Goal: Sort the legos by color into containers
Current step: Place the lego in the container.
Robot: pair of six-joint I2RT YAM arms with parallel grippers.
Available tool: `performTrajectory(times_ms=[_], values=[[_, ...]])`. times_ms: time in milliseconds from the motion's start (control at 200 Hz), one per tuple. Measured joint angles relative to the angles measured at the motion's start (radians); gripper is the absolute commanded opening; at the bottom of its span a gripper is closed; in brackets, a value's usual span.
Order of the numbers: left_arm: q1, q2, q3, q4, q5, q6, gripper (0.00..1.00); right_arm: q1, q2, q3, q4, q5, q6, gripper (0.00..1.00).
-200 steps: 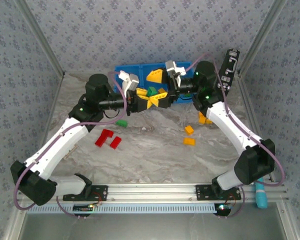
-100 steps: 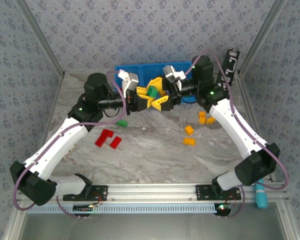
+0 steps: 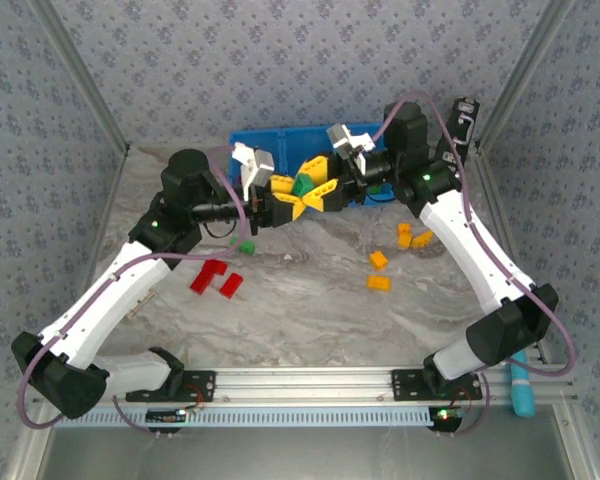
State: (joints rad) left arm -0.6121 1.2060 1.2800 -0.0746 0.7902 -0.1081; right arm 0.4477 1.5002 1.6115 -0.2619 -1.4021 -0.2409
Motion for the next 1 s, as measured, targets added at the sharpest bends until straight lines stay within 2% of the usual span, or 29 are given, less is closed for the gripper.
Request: performTrajectory(times_ms=[80,165,265,280,295,500,560,600,675,715,800,910,1005], values=[[-0.006,0.000,0.000,-0.004,0.011,0.011,0.36,-0.001,0.000,0.008,-0.032,-0.007,-0.012,0.27],[-0.006,0.000,0.000,-0.006,0.006,0.018,0.53,0.000,0.000,0.017,-0.058,-0.009,-0.038,0.24],[-0.002,0.000,-0.002,-0.007,-0.032,0.013,0.86,0.003,0.000,0.024,-0.072,-0.008,-0.045,0.18],[0.000,-0.001,-0.004,-0.007,-0.041,0.010,0.96,0.004,0.000,0.024,-0.073,-0.008,-0.044,0.18],[0.002,-0.001,-0.005,-0.008,-0.046,0.011,0.99,0.005,0.000,0.024,-0.073,-0.005,-0.044,0.17],[0.024,-0.023,-0.021,-0.028,-0.212,0.021,1.00,-0.005,0.001,0.024,-0.045,0.134,0.060,0.16],[0.021,-0.042,-0.021,-0.075,-0.300,0.049,1.00,-0.013,0.006,0.028,-0.032,0.242,0.096,0.17],[0.007,-0.061,-0.026,-0.138,-0.396,0.064,1.00,-0.028,0.024,0.049,-0.032,0.341,0.117,0.16],[-0.008,-0.094,-0.026,-0.287,-0.640,0.066,1.00,-0.086,0.086,0.126,-0.066,0.502,0.155,0.16],[0.010,-0.103,-0.026,-0.374,-0.752,0.058,1.00,-0.127,0.127,0.166,-0.080,0.572,0.178,0.16],[0.052,-0.098,-0.041,-0.526,-0.920,0.027,1.00,-0.220,0.209,0.211,-0.104,0.691,0.230,0.16],[0.060,-0.092,-0.137,-0.620,-1.028,-0.020,1.00,-0.307,0.332,0.229,-0.136,0.795,0.282,0.16],[0.061,-0.085,-0.246,-0.663,-1.078,-0.040,1.00,-0.336,0.452,0.268,-0.183,0.856,0.301,0.17]])
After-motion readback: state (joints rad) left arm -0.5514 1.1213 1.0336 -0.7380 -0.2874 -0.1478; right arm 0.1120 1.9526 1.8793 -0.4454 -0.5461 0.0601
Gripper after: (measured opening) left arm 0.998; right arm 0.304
